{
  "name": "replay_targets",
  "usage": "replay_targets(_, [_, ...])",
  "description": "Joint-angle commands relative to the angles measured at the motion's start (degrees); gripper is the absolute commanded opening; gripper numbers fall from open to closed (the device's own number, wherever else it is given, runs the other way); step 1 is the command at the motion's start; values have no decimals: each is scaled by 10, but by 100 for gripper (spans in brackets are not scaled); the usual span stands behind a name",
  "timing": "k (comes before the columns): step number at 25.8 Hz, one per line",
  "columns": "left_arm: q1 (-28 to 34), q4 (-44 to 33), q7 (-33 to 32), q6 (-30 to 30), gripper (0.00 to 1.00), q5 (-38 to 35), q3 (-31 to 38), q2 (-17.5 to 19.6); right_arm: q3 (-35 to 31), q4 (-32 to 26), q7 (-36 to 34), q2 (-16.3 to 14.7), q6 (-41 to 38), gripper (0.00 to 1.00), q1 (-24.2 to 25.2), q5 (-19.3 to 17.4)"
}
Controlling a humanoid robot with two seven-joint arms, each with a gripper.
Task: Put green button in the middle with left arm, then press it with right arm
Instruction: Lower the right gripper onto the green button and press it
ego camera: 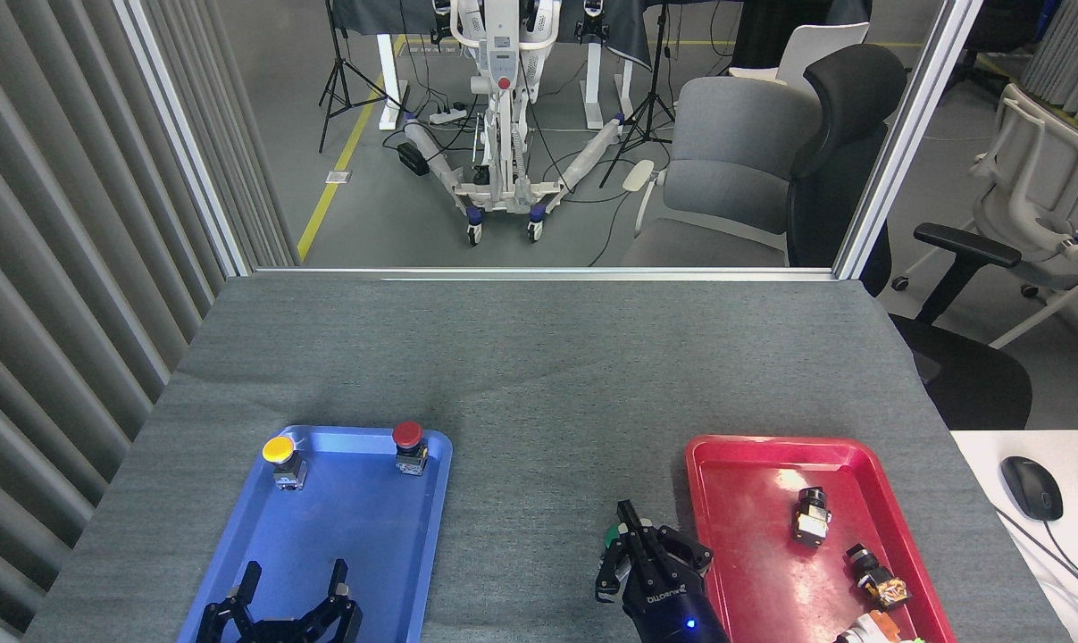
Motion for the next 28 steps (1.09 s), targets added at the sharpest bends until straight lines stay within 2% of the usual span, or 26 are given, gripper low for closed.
replay_targets(1, [5, -1, 4, -4, 99, 29, 13, 2, 2, 40, 21, 0, 2, 0, -2, 0])
replay_targets(9, [9, -1, 4, -4, 99, 30, 18, 3, 2, 79, 26, -2, 18, 0, -2, 5])
replay_targets(16, [9, -1, 4, -5, 99, 30, 18, 3, 5, 39, -3, 5, 39, 0, -6, 2])
replay_targets(17, [9, -1, 4, -6, 99, 30, 18, 3, 8, 35, -5, 8, 46, 13, -6, 2])
replay_targets(18, [9, -1, 4, -6, 99, 30, 18, 3, 11, 34, -7, 9, 59, 40, -7, 2])
replay_targets(19, [8, -1, 4, -6, 99, 30, 18, 3, 12, 33, -8, 11, 73, 71, -10, 2])
replay_targets(20, [8, -1, 4, -6, 99, 30, 18, 3, 12, 32, -9, 12, 87, 92, -13, 2])
replay_targets(21, [8, -2, 3, -6, 99, 30, 18, 3, 13, 31, -12, 12, 94, 99, -13, 1])
replay_targets(28, [8, -4, 3, -7, 99, 31, 18, 3, 1, -16, -24, 8, 99, 99, -9, 0])
